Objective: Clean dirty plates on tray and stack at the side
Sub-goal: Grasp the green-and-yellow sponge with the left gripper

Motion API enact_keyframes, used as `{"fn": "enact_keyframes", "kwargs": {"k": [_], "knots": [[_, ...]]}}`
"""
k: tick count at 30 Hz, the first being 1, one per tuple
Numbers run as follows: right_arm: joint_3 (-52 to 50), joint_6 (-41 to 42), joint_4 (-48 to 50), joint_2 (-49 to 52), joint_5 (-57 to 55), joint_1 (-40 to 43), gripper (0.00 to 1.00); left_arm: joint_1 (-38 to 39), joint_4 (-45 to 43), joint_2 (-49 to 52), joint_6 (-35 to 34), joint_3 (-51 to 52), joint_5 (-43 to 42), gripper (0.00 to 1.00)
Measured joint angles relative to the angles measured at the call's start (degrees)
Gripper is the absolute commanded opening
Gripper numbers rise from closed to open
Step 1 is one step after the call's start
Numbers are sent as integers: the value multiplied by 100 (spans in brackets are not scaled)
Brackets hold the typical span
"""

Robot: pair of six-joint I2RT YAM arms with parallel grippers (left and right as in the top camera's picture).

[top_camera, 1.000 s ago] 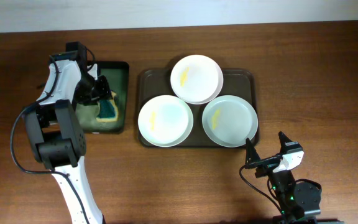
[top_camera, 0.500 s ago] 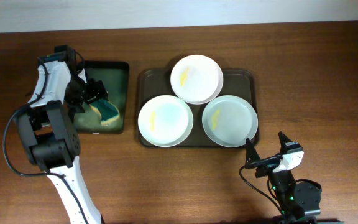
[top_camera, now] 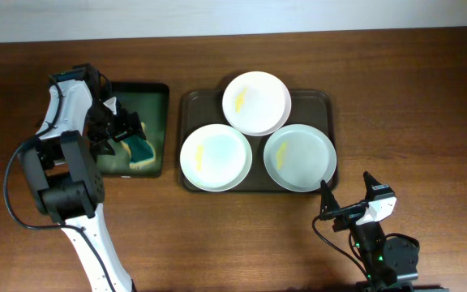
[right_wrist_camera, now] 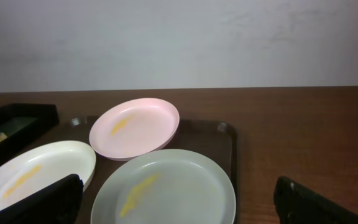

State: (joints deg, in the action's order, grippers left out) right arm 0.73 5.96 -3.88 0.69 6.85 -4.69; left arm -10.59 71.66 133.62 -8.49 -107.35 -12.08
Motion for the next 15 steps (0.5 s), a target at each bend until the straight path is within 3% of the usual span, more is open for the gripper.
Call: {"fn": "enact_keyframes", "kwargs": {"k": [7, 8, 10, 15], "knots": [[0, 7, 2, 0, 0, 0, 98, 2, 94, 0, 81, -17, -7, 86], [0, 0, 0, 0, 0, 0, 98, 2, 109, 2, 79, -22, -9, 78], [0, 4, 2, 0, 0, 0, 98, 11, 133, 0, 87, -22, -17, 72], [0, 4, 2, 0, 0, 0, 99, 74, 317, 2, 144, -24, -37, 80]]}}
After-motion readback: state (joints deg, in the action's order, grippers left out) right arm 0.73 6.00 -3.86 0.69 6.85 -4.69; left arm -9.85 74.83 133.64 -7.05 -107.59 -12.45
